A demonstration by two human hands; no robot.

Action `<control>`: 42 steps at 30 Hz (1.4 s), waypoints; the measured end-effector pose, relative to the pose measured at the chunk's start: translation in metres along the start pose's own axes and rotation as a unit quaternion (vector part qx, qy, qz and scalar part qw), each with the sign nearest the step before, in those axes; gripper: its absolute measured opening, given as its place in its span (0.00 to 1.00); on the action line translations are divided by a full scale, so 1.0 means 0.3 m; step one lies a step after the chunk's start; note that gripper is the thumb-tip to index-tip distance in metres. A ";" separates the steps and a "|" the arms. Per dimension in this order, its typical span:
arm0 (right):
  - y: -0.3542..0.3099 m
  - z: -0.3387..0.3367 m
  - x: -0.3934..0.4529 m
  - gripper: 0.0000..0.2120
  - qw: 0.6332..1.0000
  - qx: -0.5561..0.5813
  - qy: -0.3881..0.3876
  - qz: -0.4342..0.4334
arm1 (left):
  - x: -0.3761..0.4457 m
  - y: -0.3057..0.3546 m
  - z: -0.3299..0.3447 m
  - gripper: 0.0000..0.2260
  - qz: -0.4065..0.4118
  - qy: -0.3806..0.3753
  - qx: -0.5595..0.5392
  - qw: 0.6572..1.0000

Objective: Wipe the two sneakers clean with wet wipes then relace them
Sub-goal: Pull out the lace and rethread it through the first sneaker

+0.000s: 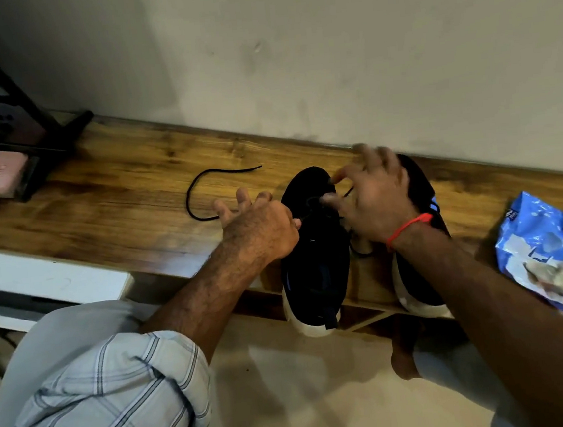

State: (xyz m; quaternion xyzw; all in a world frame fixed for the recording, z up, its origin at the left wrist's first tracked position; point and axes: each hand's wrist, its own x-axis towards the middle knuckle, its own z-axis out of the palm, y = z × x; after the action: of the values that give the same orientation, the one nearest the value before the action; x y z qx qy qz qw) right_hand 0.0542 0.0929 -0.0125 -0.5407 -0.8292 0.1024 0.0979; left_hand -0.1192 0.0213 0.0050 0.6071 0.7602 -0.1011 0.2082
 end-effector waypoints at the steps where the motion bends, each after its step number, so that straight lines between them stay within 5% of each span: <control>1: -0.036 0.016 -0.016 0.19 0.997 -0.053 -0.038 -0.037 | 0.001 0.004 0.000 0.18 0.001 -0.001 0.003 1.000; 7: -0.081 0.037 -0.039 0.14 0.984 -0.136 -0.036 -0.107 | 0.000 -0.003 0.005 0.17 -0.007 -0.002 0.010 1.000; 13: 0.044 -0.054 0.034 0.10 0.993 0.022 0.030 0.114 | 0.008 -0.003 0.005 0.16 0.003 0.003 0.008 1.000; 17: 0.013 -0.039 0.007 0.12 0.997 0.074 0.012 0.024 | 0.006 -0.004 0.013 0.15 0.012 0.003 -0.013 1.000; 21: -0.052 0.000 -0.022 0.17 0.992 -0.094 -0.060 -0.058 | 0.001 0.003 0.013 0.16 0.008 0.011 -0.004 1.000; 25: -0.078 0.013 -0.039 0.12 0.985 -0.108 -0.076 -0.111 | -0.001 0.001 0.018 0.17 -0.017 0.011 0.019 1.000; 28: -0.047 -0.037 -0.022 0.08 0.993 -0.042 -0.092 -0.062 | 0.004 -0.001 0.019 0.17 -0.025 0.005 0.023 0.999; 34: 0.103 -0.150 0.063 0.10 0.975 0.155 0.110 0.116 | 0.009 -0.011 0.018 0.15 0.012 -0.003 0.028 1.000; 38: 0.051 -0.111 0.035 0.32 0.965 0.235 0.033 0.110 | 0.007 -0.006 0.011 0.16 0.017 -0.020 0.016 1.000; 42: -0.015 -0.055 -0.026 0.30 0.987 0.110 -0.115 0.026 | -0.006 -0.010 -0.012 0.15 0.023 -0.023 0.017 0.999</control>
State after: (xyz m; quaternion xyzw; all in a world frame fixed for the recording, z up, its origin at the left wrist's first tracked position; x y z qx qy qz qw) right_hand 0.0578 0.0851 0.0042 -0.5324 -0.8045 0.2571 0.0580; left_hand -0.1224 0.0204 0.0087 0.6255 0.7390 -0.1229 0.2179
